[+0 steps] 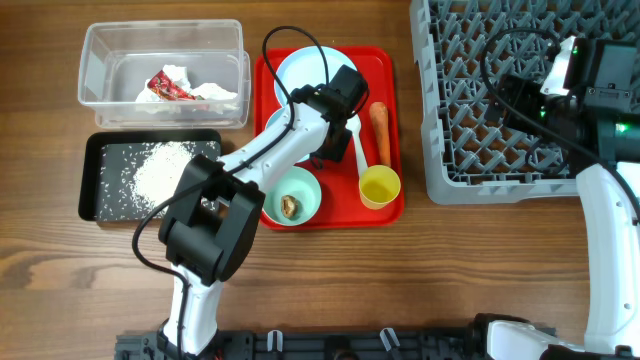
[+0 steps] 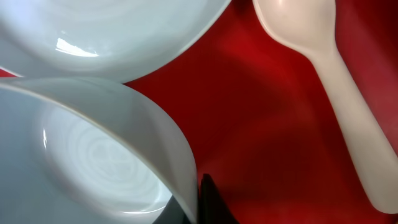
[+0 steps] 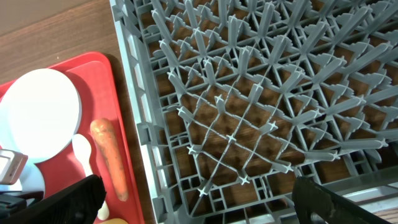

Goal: Sort waste into correct bins and load items into the dishwasher rack
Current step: 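Return the empty bowl to the red tray and release it, then grasp the green bowl with the food scrap using the left gripper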

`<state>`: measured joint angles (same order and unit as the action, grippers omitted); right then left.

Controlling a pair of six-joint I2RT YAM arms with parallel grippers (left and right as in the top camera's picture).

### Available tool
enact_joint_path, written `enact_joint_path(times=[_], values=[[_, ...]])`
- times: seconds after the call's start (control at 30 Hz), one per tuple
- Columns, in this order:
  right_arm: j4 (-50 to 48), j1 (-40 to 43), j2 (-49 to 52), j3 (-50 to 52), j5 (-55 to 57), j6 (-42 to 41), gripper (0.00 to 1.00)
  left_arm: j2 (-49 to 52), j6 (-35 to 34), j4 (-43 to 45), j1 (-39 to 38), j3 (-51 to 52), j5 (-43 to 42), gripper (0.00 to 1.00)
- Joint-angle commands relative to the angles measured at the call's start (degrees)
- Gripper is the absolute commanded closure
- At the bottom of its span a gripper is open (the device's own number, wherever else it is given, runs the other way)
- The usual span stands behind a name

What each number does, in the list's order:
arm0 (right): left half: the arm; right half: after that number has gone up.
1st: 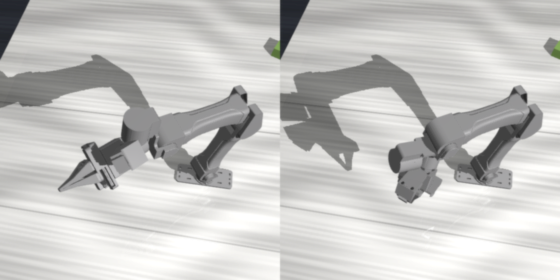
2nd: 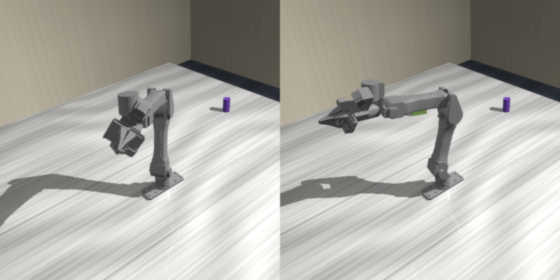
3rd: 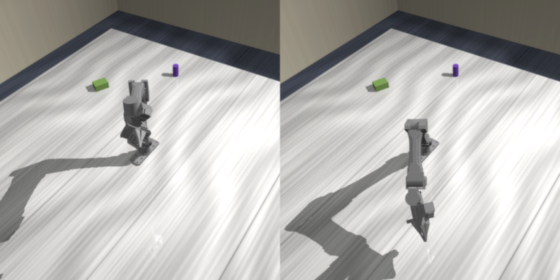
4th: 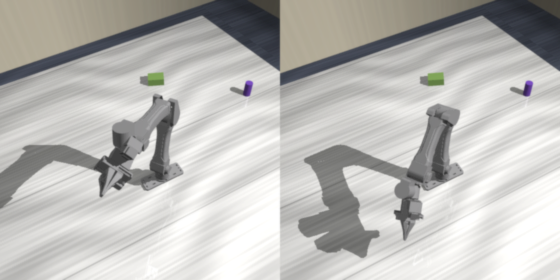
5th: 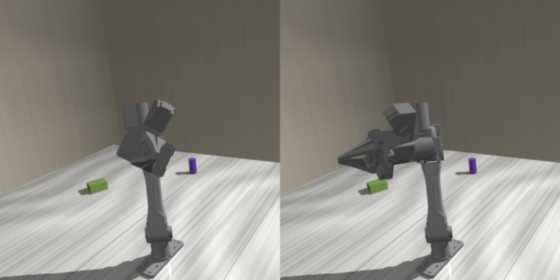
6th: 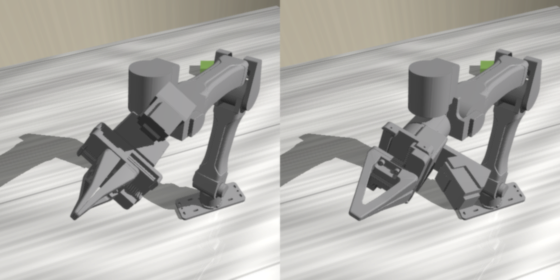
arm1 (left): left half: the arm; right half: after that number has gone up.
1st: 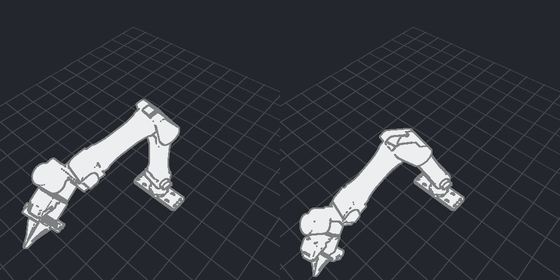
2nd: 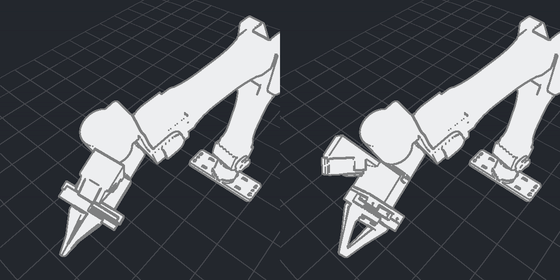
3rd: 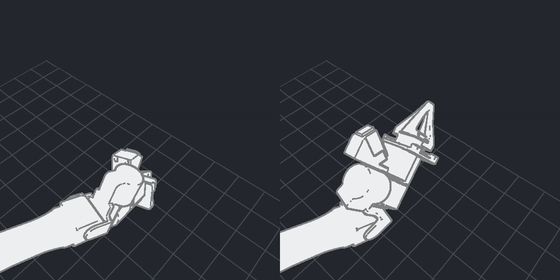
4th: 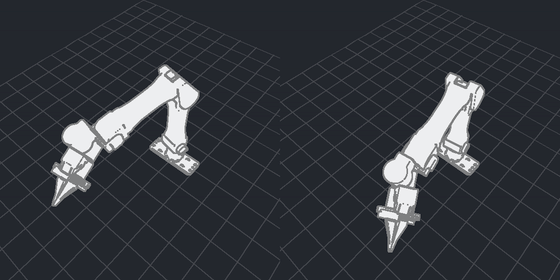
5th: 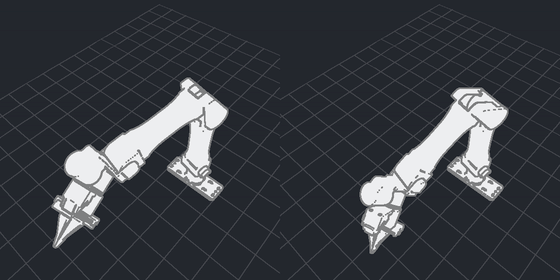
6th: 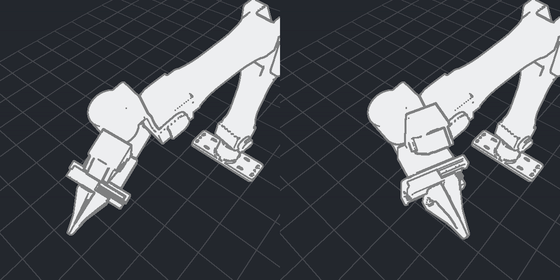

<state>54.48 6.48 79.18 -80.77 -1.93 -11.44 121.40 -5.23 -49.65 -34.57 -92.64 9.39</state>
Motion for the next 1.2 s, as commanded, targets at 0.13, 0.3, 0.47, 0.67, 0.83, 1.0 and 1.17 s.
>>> enact_joint_path(times=[0.13, 0.3, 0.47, 0.67, 0.83, 1.0, 1.17], values=[[0.39, 0.13, 0.13, -0.20, -0.68, 0.90, 0.01, -0.07, 0.46, -1.79, -0.04, -0.46, 1.42, 0.47], [0.13, 0.13, 0.13, -0.22, -0.68, 0.92, 0.00, -5.51, -0.94, -11.58, -0.11, -8.50, 1.22, 0.44], [0.20, 0.13, 0.13, -0.20, -0.66, 0.96, 0.00, -9.29, -4.22, -19.06, -0.11, -8.98, -5.29, 0.40], [0.02, 0.13, 0.13, -0.20, -0.68, 0.96, 0.00, -8.90, -10.99, -21.24, -1.38, -0.87, -14.75, 0.44], [0.11, 0.13, 0.13, -0.22, -0.68, 0.94, 0.00, -8.90, -12.76, -18.40, -3.58, 5.64, -14.73, 0.44], [0.52, 0.13, 0.13, -0.22, -0.68, 0.96, 0.00, -8.90, -13.31, -12.00, -5.86, 12.02, -14.25, 0.50], [0.63, 0.13, 0.13, -0.20, -0.68, 0.92, 0.00, -8.90, -19.08, -9.70, -6.05, 16.31, -8.09, 0.66]])
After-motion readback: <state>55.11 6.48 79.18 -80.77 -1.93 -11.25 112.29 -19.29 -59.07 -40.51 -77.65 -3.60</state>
